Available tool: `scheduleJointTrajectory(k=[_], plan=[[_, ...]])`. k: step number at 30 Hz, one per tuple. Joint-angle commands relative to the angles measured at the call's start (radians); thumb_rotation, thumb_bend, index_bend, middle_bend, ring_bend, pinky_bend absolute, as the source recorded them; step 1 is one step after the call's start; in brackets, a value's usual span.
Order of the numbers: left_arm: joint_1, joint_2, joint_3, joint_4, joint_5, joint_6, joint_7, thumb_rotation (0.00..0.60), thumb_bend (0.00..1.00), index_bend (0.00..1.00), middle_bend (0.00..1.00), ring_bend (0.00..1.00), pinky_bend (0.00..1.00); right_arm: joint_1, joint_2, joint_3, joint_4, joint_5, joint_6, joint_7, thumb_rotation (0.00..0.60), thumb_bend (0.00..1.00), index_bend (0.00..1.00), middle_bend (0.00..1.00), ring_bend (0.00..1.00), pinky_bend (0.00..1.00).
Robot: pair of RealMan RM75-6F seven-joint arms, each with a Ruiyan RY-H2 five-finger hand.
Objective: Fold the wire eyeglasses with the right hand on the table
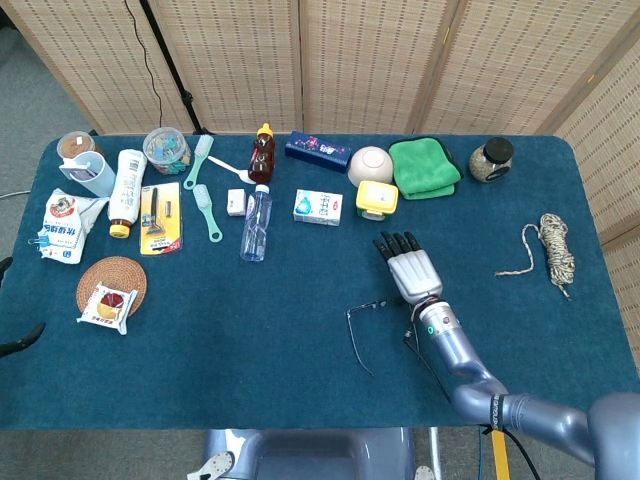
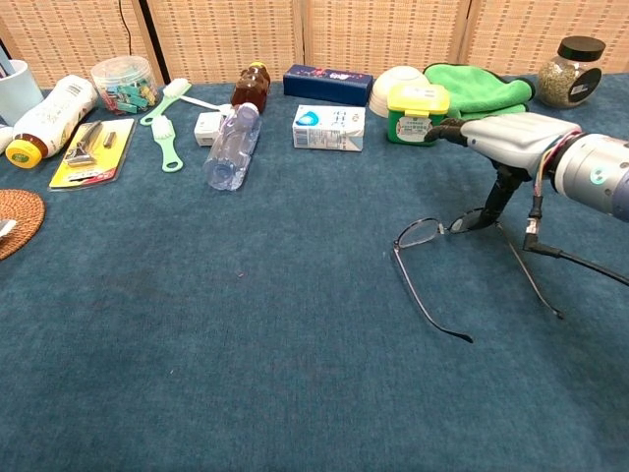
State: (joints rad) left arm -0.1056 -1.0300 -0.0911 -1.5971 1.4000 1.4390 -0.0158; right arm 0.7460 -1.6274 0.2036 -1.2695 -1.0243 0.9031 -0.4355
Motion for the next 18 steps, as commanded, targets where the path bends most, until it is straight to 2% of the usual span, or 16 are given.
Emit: scheduleJointTrajectory(k=[1, 18], plan=[[-0.002, -0.001, 0.0, -0.003, 0.002, 0.0, 0.003, 0.441, 0.2, 0.0, 0.0, 0.0, 0.0, -0.006, 0.003, 0.006, 0.023, 0.018, 0.003, 0.005, 0.6, 0.1, 0.0, 0.0, 0.0, 0.0], [-0.013, 0.0, -0.003, -0.02, 0.008, -0.001, 0.023, 0.44, 0.2, 0.0, 0.0, 0.0, 0.0, -0.042, 0.011, -0.007, 0.146, 0.071, 0.009, 0.001, 0.6, 0.12, 0.0, 0.0, 0.0, 0.0]])
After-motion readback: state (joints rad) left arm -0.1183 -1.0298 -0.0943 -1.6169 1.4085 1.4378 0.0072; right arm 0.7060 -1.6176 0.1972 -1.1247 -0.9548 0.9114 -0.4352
